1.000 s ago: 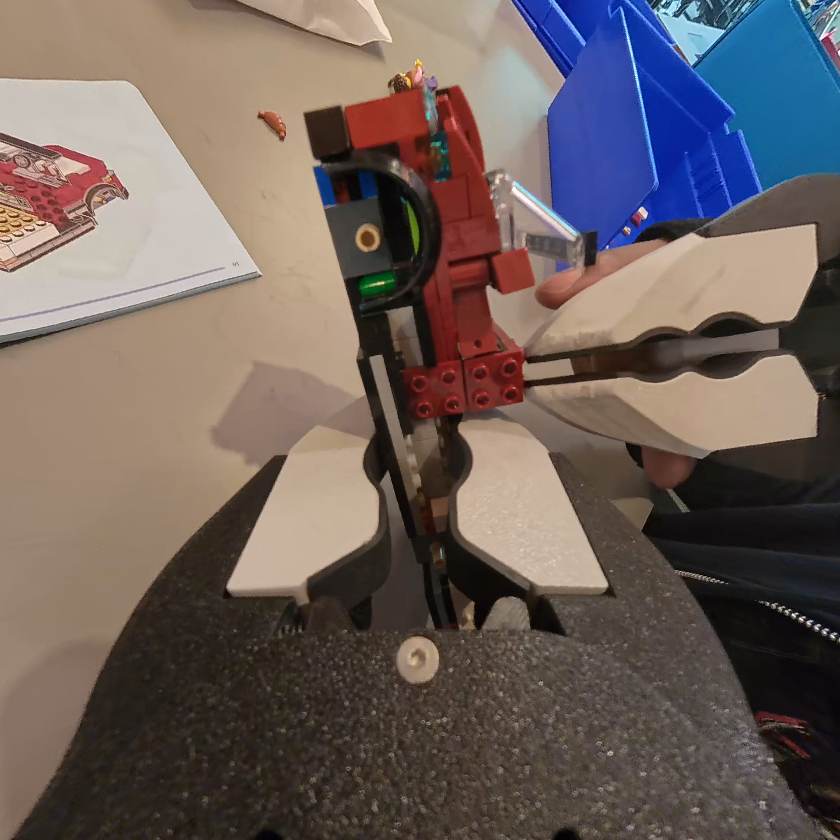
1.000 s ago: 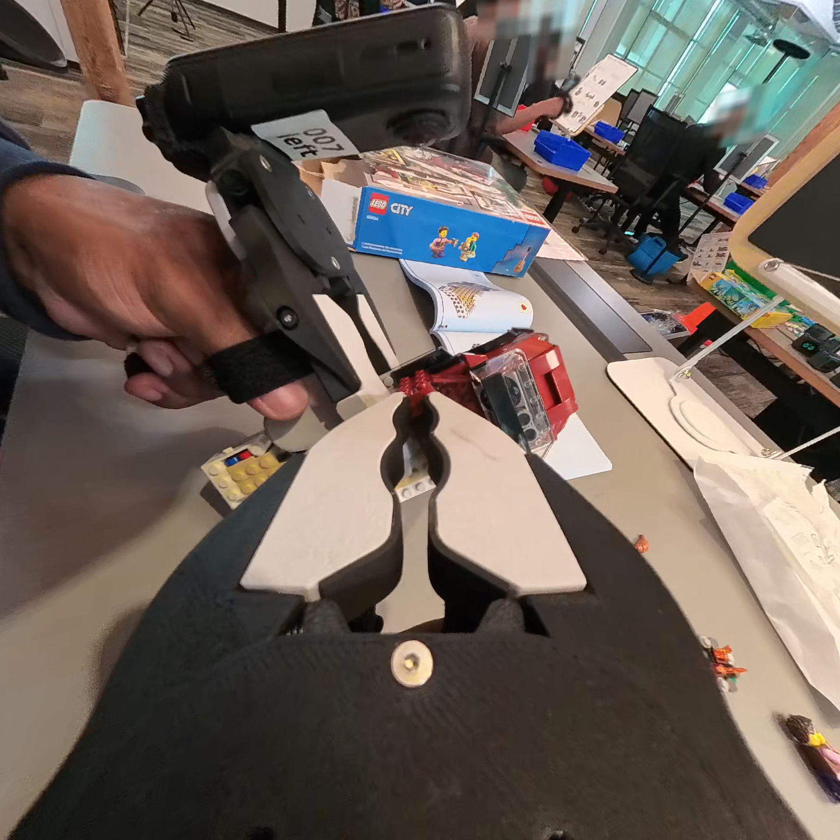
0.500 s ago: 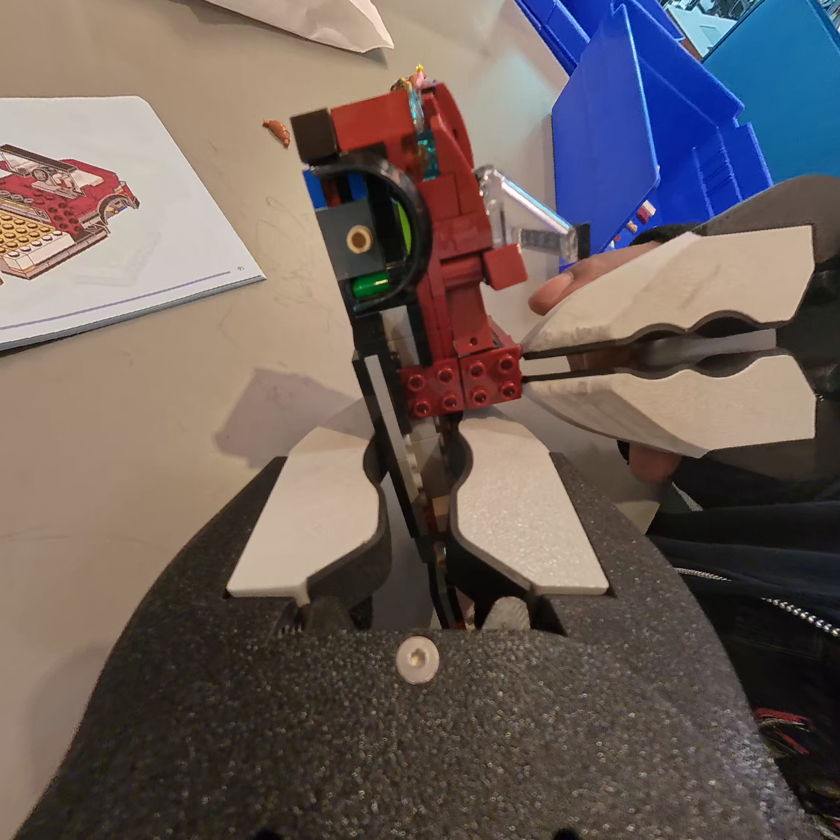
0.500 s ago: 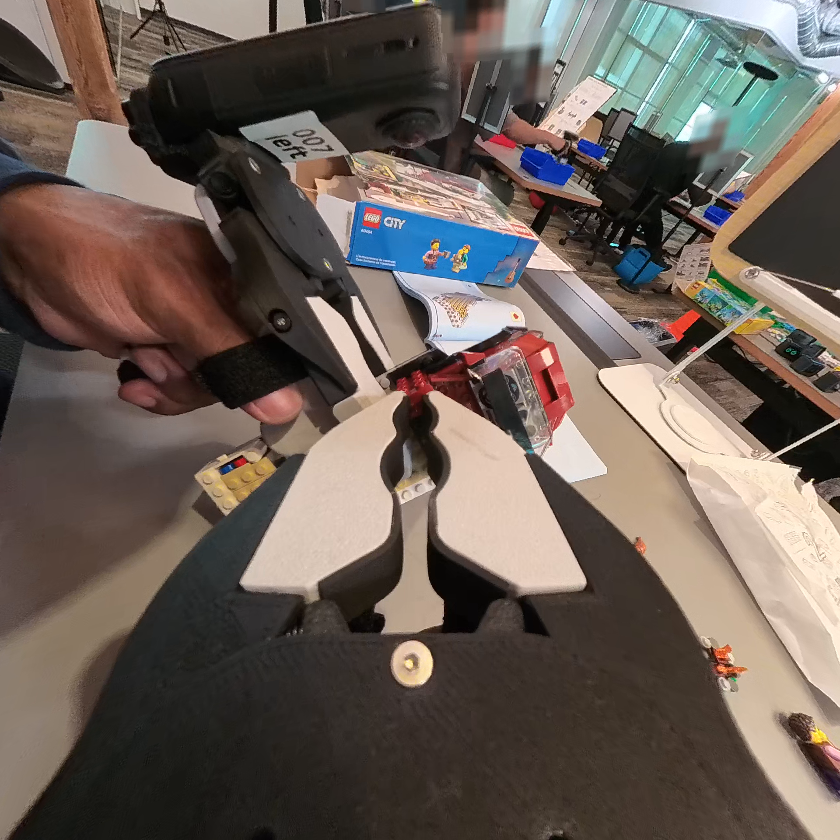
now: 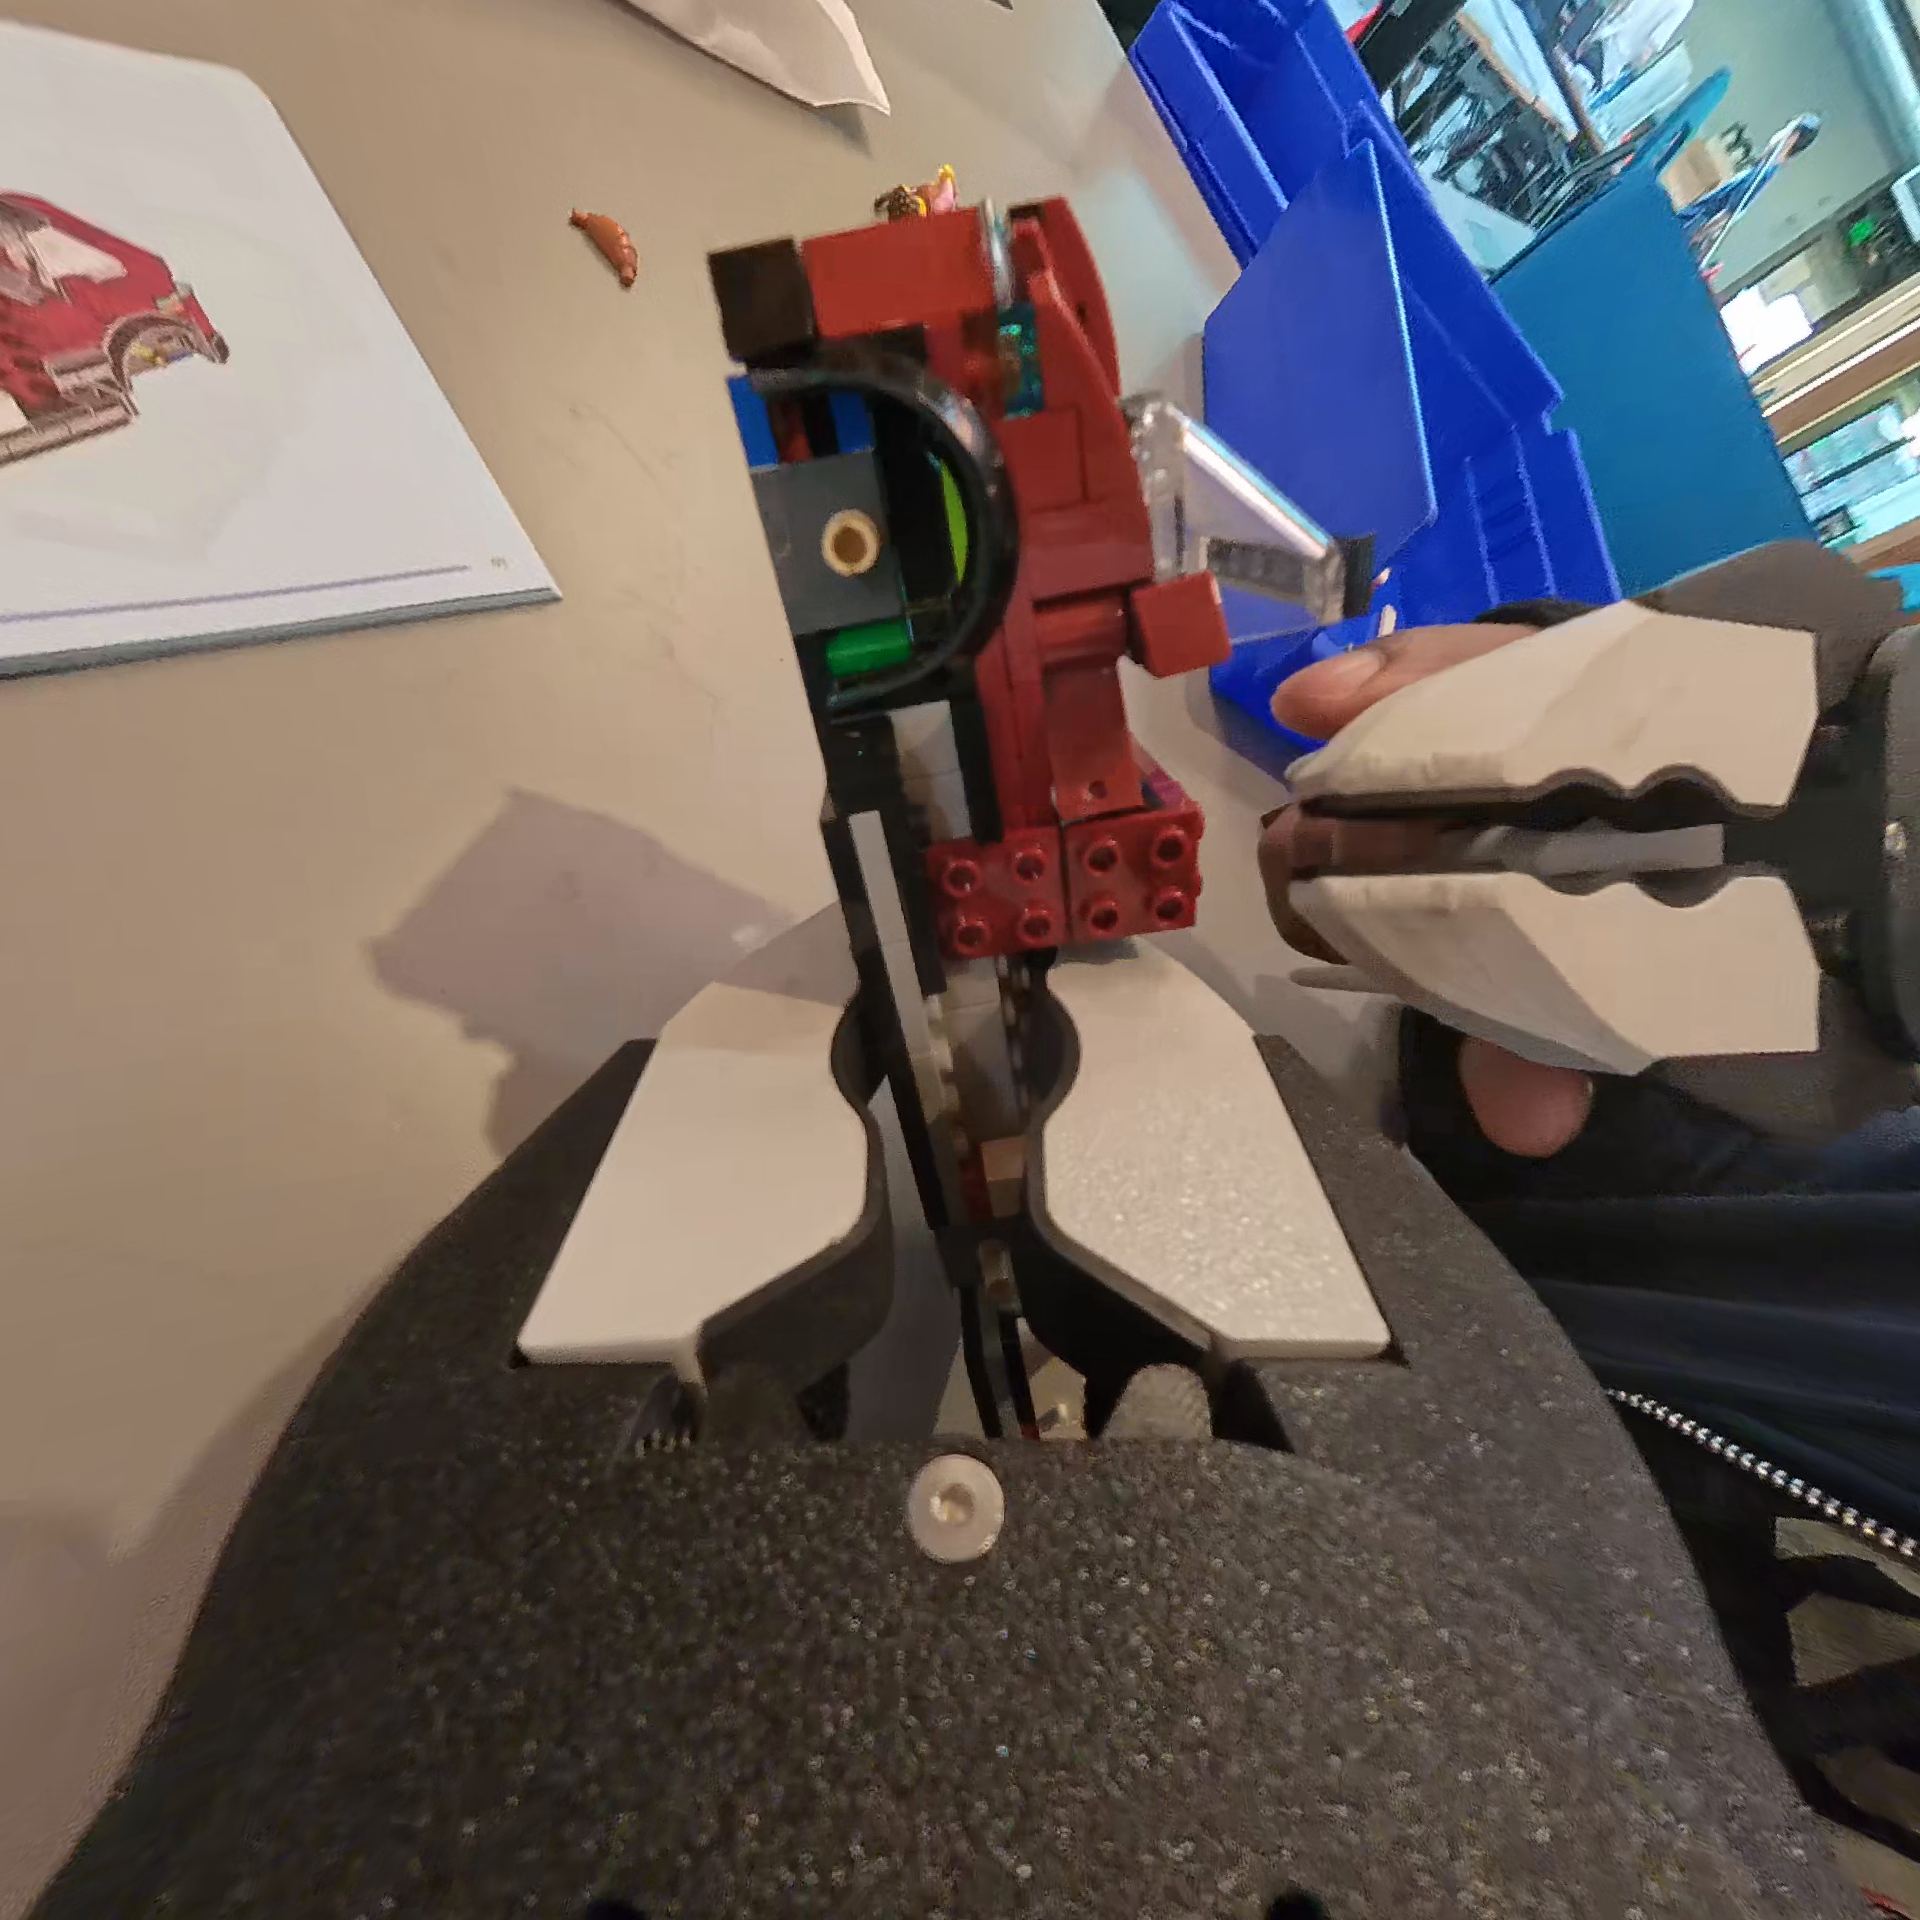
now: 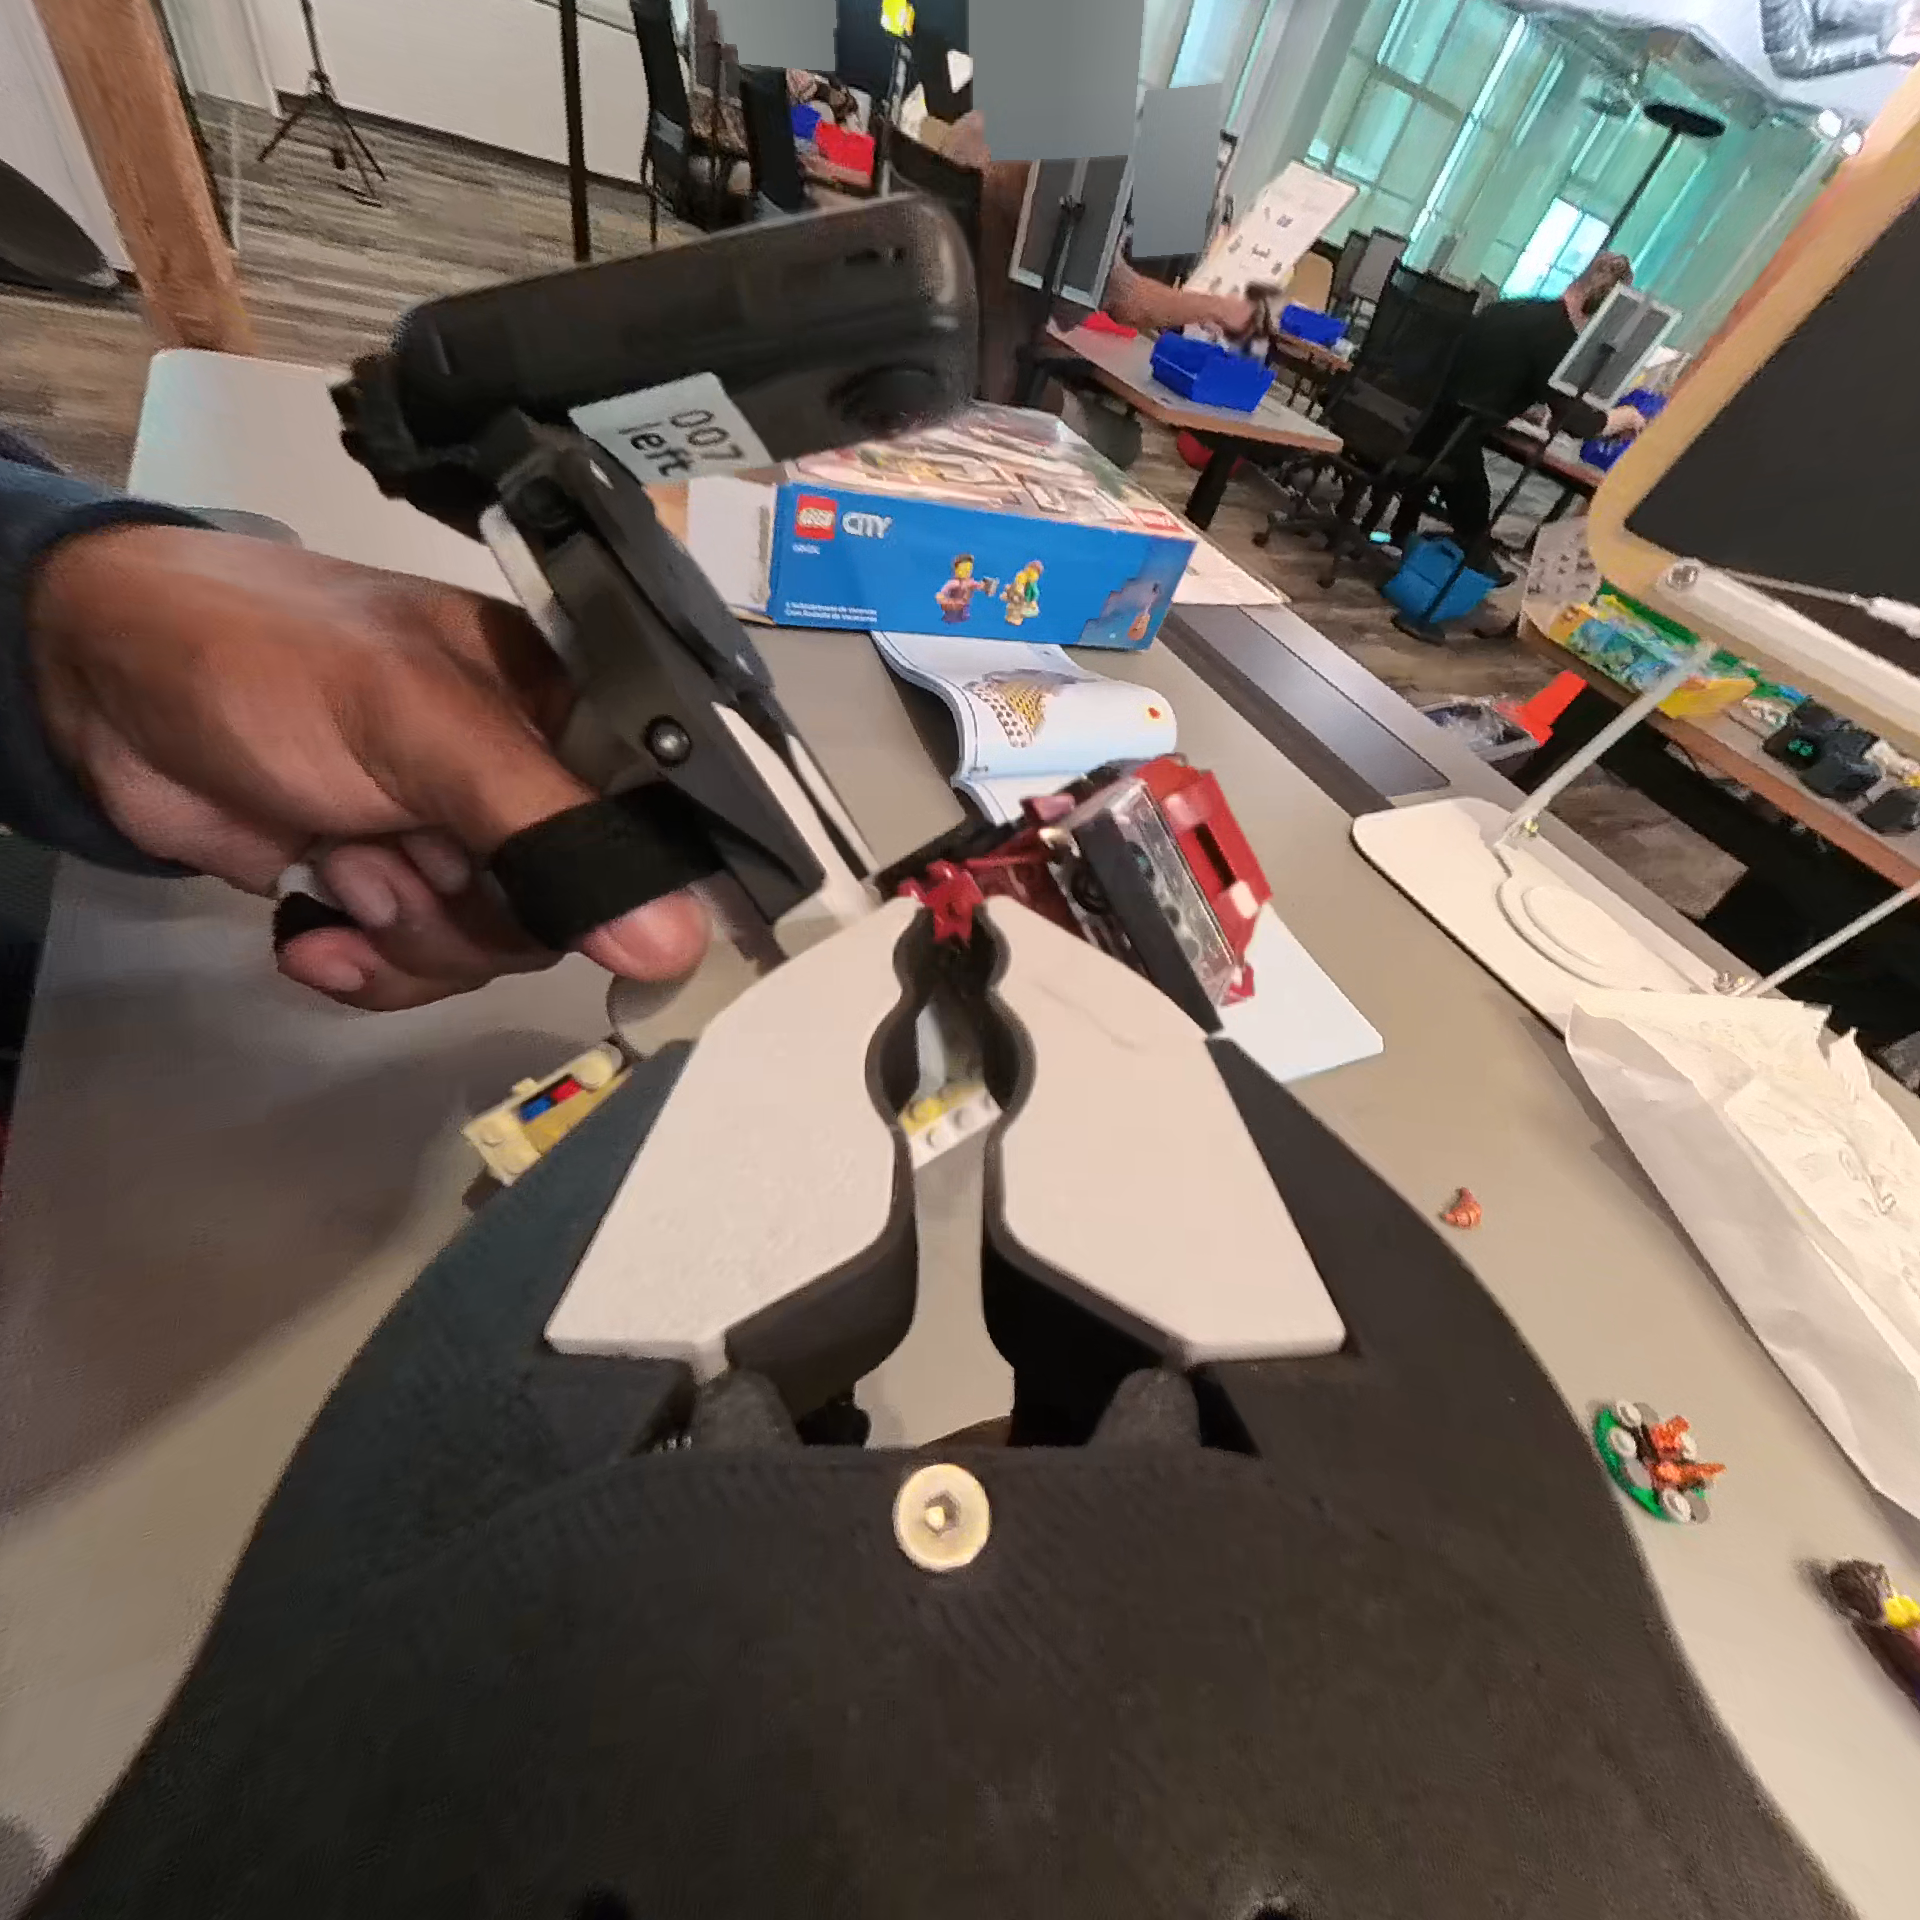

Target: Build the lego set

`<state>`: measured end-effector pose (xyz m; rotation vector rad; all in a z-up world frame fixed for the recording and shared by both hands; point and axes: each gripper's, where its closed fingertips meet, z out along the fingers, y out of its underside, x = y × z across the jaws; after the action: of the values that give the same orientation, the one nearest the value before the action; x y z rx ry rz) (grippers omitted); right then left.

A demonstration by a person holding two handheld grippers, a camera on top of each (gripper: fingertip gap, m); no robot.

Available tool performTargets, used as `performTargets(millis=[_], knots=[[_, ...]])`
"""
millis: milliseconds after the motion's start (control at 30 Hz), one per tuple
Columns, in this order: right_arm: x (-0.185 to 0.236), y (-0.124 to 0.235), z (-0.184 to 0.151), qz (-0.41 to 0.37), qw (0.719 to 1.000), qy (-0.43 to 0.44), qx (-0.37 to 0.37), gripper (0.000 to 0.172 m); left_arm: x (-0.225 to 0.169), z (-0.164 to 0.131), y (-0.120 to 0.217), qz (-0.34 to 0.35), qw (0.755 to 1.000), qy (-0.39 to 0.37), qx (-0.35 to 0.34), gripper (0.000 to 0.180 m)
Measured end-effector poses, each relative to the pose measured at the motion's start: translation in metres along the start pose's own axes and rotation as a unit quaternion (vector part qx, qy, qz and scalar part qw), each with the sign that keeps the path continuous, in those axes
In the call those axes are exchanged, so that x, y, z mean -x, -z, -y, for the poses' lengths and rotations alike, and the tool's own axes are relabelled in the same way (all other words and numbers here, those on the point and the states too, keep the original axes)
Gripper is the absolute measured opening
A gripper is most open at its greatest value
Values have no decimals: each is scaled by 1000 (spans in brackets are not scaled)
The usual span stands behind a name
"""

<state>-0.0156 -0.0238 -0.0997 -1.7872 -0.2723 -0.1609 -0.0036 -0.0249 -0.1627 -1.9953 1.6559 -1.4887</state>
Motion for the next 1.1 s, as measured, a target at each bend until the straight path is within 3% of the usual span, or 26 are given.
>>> performTargets(millis=[133,300,467,833,967,1100], knots=[[-7,-5,-11,-9,997,-67,30,15,0,4,1,0,1000,-16,-22,23],[-15,-3,1,-2,972,-233,-18,34,-3,18,4,-9,994,-38,-100,23],[-22,-8,-2,-13,951,-308,-20,48,-8,23,3,-30,988,-38,-148,23],[-20,-8,-2,-18,959,-282,-12,44,-11,19,3,-48,987,-45,-147,23],[-22,-3,-11,-29,969,-246,20,52,-5,16,-4,-72,989,24,-124,23],[-39,35,-43,-71,973,-206,80,46,5,15,-6,-105,985,88,-101,24]])
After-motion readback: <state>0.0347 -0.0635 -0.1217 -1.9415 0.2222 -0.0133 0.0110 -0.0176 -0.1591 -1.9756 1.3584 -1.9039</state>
